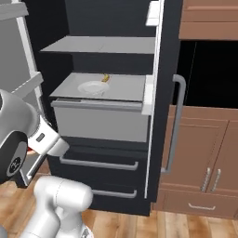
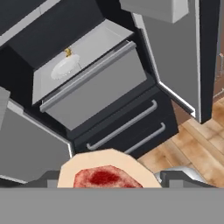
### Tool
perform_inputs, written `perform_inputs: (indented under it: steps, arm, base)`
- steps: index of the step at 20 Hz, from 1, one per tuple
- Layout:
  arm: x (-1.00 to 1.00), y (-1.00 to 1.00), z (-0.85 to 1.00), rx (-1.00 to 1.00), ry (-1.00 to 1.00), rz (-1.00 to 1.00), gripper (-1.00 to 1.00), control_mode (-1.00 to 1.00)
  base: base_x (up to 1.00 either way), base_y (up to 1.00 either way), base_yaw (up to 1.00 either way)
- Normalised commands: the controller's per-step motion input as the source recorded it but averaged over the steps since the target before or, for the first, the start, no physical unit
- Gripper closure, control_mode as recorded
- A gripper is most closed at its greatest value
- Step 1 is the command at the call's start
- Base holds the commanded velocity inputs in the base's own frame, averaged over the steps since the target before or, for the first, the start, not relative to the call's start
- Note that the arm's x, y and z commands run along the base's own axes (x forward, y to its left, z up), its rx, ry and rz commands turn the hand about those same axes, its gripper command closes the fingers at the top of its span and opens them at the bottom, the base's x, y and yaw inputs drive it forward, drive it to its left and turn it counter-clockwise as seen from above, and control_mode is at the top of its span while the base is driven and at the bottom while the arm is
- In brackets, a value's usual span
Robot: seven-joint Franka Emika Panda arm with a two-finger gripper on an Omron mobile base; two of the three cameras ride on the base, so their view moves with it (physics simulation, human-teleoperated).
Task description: Retrieve the steak from the fridge and place it on the saucepan with marinade on the stove.
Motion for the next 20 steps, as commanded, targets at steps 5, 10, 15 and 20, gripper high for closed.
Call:
perform_inputs:
  steps: [5,10,15,20]
  arm:
    - [0.00,0.00,0.00,0.00,0.00,0.00,1.00,1.00]
    - [0.00,0.00,0.00,0.00,0.00,0.00,1.00,1.00]
    - [0.00,0.00,0.00,0.00,0.00,0.00,1.00,1.00]
    - [0.00,0.00,0.00,0.00,0.00,0.00,1.00,1.00]
  base:
    - [-0.62,0.00,0.00]
    - [-0.58,0.00,0.00]
    - [-0.49,0.00,0.01]
    - [-0.27,0.00,0.08]
